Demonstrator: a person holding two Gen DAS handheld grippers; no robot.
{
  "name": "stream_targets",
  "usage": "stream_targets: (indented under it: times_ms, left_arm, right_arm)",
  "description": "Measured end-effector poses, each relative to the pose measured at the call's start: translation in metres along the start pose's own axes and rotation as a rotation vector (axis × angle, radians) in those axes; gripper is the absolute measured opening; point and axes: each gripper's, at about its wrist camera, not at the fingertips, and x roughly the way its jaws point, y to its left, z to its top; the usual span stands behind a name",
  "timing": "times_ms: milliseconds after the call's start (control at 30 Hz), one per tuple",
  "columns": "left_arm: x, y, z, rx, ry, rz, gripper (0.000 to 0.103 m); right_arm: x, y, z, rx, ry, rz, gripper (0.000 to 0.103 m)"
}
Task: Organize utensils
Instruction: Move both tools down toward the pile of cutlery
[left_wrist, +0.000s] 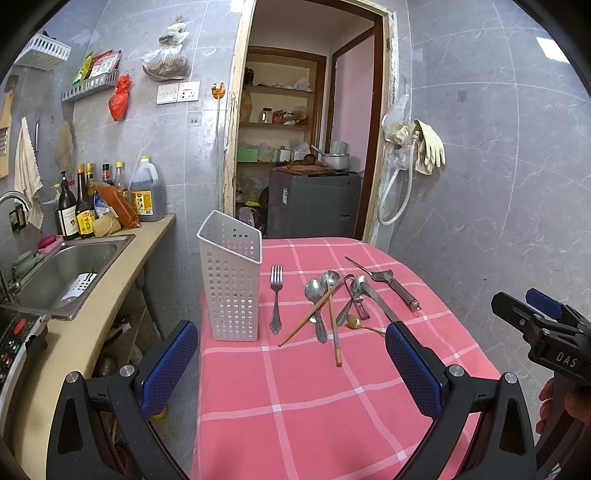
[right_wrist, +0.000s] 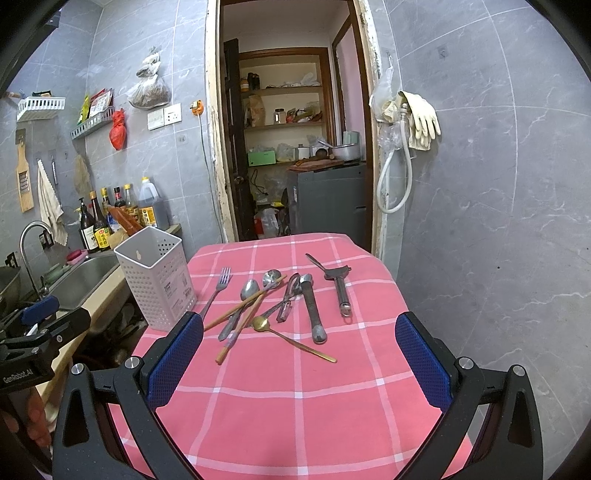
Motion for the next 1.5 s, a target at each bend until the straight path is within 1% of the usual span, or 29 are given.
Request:
stream_targets:
  times_ms: [200, 433, 633, 867, 1267, 1400, 1500]
  left_arm:
    - [0.002, 0.001, 0.007, -0.002, 0.012, 0.011, 0.102]
    - [0.004, 0.002, 0.012, -0.004, 0.011, 0.015, 0.102]
    - [0.014, -0.004, 0.031, -0.003, -0.006, 0.016, 0.102]
    - [0.033, -0.02, 0.057, -0.007, -0.052, 0.007, 0.102]
    - [0.084, -0.046, 0.087, -0.023, -0.078, 0.004, 0.102]
    - [0.109, -0.054, 0.094, -0.02, -0.074, -0.007, 0.102]
    - [0.133, -0.061, 0.098, -0.008, -0.054, -0.019, 0.102]
  right_arm:
    - [0.0, 0.001, 0.0, -0.001, -0.001, 0.001, 0.102]
    - [0.003, 0.002, 0.009, -0.012, -0.017, 0.013, 0.102]
    - [0.011, -0.008, 0.033, -0.03, -0.054, 0.018, 0.102]
    - [0.025, -0.022, 0.063, -0.047, -0.101, 0.022, 0.102]
    - [0.072, -0.047, 0.105, -0.096, -0.121, 0.043, 0.102]
    - [0.097, -0.055, 0.113, -0.116, -0.11, 0.051, 0.102]
    - [0.117, -0.061, 0.118, -0.123, -0.096, 0.051, 0.102]
